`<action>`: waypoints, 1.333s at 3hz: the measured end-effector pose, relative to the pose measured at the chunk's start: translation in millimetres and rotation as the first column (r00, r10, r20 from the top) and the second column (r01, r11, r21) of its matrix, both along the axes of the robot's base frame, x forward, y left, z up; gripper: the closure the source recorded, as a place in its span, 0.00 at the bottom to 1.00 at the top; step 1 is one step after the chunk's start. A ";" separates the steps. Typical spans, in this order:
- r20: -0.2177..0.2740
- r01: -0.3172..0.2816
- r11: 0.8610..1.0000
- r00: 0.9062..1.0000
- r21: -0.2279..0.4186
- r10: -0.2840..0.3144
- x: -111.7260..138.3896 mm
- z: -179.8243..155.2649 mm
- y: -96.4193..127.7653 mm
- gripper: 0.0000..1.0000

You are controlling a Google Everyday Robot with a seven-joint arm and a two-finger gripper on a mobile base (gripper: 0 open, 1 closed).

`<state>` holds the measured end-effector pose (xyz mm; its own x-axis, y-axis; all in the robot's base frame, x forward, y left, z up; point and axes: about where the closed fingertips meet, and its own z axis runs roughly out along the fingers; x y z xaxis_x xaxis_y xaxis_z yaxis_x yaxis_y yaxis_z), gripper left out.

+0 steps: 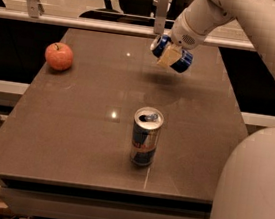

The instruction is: Knock pepsi can over

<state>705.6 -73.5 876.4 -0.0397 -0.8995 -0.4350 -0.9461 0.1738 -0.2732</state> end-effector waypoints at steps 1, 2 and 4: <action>0.002 0.003 0.998 1.000 -0.060 -0.003 1.6 -7.4 0.3 1.00; 0.009 0.009 0.993 1.000 -0.120 -0.008 2.9 -16.3 -0.2 1.00; 0.024 0.006 0.978 1.000 -0.209 -0.001 4.2 -32.3 1.7 1.00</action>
Offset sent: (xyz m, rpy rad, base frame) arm 0.0039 -0.0040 -0.0221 -0.1953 -0.0239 -0.0199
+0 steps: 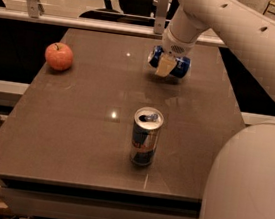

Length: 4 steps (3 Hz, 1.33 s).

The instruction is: Knock pepsi can over

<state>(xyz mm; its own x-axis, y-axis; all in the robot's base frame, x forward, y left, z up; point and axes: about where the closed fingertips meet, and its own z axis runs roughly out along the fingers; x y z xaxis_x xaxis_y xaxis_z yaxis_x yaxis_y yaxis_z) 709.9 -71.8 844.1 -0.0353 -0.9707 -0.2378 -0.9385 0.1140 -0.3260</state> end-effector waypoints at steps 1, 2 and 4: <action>0.007 -0.003 1.000 1.000 -0.027 0.003 0.5 -6.7 1.1 1.00; 0.014 -0.005 0.999 1.000 -0.052 0.006 1.2 -12.7 2.5 1.00; 0.030 -0.006 0.995 1.000 -0.097 0.009 1.4 -19.7 2.8 1.00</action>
Offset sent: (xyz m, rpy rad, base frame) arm 0.0023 0.0030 -0.0151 -0.0792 -0.0295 0.0067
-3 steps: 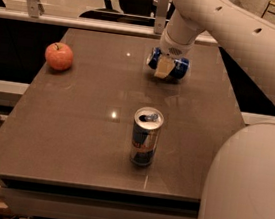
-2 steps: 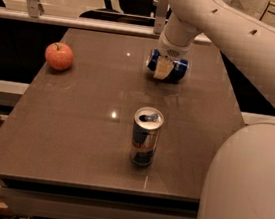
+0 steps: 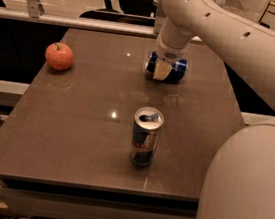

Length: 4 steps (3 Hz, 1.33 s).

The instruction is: Knock pepsi can over

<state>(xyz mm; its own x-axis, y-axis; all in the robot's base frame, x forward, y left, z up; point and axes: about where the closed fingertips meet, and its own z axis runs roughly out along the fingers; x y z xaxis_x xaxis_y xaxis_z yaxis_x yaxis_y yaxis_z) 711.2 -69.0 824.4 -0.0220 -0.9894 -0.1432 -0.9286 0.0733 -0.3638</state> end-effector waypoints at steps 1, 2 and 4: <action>0.000 0.000 1.000 1.000 -0.001 0.000 0.0 0.0 0.0 1.00; -0.002 -0.001 1.000 1.000 -0.002 0.001 -0.1 -0.8 0.2 0.82; -0.003 -0.001 1.000 1.000 -0.003 0.001 -0.3 -1.1 0.4 0.35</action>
Offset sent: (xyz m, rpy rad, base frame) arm 0.0000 0.0000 0.0001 -0.0013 -0.0004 0.0001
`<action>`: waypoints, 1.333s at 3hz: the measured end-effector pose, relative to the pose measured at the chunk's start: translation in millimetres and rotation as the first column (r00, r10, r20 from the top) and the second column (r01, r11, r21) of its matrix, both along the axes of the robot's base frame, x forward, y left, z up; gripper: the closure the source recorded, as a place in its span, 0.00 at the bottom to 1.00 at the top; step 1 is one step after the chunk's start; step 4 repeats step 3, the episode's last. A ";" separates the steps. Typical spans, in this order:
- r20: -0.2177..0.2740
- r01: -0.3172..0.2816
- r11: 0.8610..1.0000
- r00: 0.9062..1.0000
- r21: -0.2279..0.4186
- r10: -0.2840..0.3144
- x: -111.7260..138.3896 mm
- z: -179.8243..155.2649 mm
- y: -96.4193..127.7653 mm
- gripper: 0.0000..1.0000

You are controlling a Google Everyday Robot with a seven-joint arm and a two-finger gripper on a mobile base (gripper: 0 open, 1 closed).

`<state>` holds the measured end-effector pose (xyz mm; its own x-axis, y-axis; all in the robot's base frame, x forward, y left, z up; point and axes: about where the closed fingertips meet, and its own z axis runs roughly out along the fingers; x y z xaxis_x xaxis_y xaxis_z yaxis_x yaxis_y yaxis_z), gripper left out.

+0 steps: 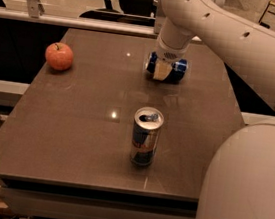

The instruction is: Knock pepsi can over

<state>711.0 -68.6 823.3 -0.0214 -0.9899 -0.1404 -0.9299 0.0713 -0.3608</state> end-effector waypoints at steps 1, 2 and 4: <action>0.000 0.000 1.000 1.000 0.000 0.000 0.0 1.1 0.0 0.12; -0.001 0.000 1.000 1.000 0.000 0.000 0.0 5.0 0.1 0.00; -0.001 0.000 1.000 1.000 0.000 0.000 -0.1 5.1 0.1 0.00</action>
Offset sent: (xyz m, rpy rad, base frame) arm 0.0000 0.0000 0.0010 0.0000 0.0001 0.0000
